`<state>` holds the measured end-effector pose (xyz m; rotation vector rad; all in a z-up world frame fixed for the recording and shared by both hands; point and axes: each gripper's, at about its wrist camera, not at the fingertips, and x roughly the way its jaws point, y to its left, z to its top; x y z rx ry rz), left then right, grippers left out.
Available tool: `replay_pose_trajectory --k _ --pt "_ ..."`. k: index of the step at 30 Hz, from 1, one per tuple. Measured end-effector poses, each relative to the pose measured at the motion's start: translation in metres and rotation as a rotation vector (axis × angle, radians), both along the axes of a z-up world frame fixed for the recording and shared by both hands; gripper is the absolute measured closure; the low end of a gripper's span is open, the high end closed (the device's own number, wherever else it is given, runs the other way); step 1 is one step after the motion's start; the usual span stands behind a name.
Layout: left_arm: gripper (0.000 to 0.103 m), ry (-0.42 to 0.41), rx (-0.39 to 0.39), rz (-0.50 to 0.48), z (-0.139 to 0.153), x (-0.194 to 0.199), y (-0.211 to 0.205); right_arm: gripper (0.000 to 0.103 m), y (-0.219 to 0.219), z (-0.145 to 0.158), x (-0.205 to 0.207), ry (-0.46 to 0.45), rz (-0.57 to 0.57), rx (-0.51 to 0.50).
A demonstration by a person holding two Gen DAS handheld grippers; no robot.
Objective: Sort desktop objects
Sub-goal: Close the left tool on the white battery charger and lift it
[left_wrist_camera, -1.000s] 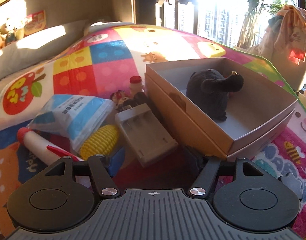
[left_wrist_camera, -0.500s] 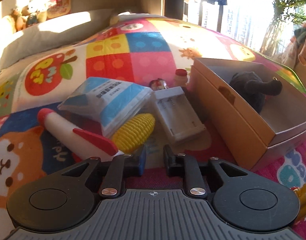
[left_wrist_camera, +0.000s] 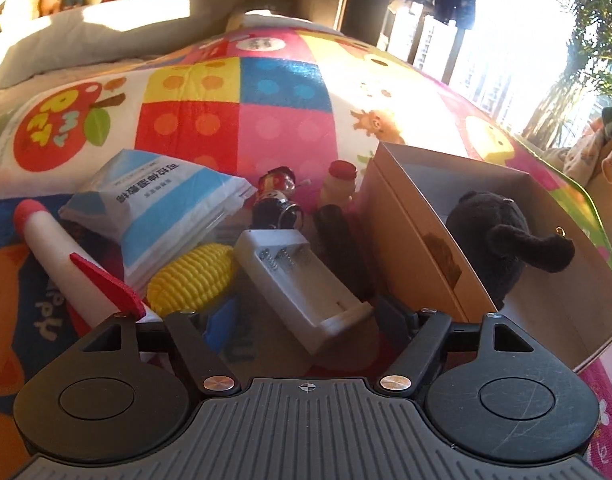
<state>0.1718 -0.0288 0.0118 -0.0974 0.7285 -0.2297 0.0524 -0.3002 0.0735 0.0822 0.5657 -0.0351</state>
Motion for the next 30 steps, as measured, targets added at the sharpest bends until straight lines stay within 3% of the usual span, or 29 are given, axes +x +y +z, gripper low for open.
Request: replay_pose_trajectory --k 1,3,4,5,7,11,15,17,22,26,28,30 --pt "0.04 -0.006 0.001 -0.018 0.001 -0.001 0.0 0.046 0.002 -0.003 0.006 0.009 0.004 -0.004" --pt "0.054 -0.015 0.023 -0.045 0.003 -0.007 0.001 0.046 0.002 -0.007 0.019 0.028 -0.007 -0.004" --pt "0.071 -0.023 0.053 -0.057 0.004 -0.013 0.002 0.046 0.002 -0.009 0.026 0.039 -0.016 -0.004" --pt "0.078 -0.025 0.091 -0.066 0.004 -0.02 0.004 0.046 0.001 -0.011 0.032 0.048 -0.02 -0.004" --pt "0.082 -0.008 0.119 -0.091 0.001 -0.035 0.012 0.046 0.004 -0.016 0.042 0.069 -0.013 -0.016" --pt "0.081 -0.011 0.135 -0.135 0.003 -0.076 0.034 0.046 0.024 -0.021 0.05 0.063 -0.002 -0.13" --pt "0.069 -0.022 0.106 -0.134 0.009 -0.104 0.051 0.047 0.05 -0.024 0.049 0.044 0.079 -0.194" --pt "0.058 -0.041 0.119 -0.122 0.011 -0.11 0.054 0.047 0.061 -0.024 0.046 0.037 0.12 -0.194" --pt "0.048 -0.101 0.131 -0.09 0.017 -0.102 0.047 0.047 0.065 -0.014 0.036 0.022 0.168 -0.136" --pt "0.046 -0.192 0.153 -0.095 0.018 -0.086 0.029 0.035 0.055 0.003 -0.007 -0.059 0.154 -0.116" --pt "0.045 -0.181 0.108 -0.052 0.018 -0.074 0.031 0.032 0.048 0.007 -0.032 -0.07 0.165 -0.095" --pt "0.046 -0.152 0.0 -0.01 0.02 -0.065 0.041 0.03 0.042 0.007 -0.056 -0.068 0.166 -0.084"
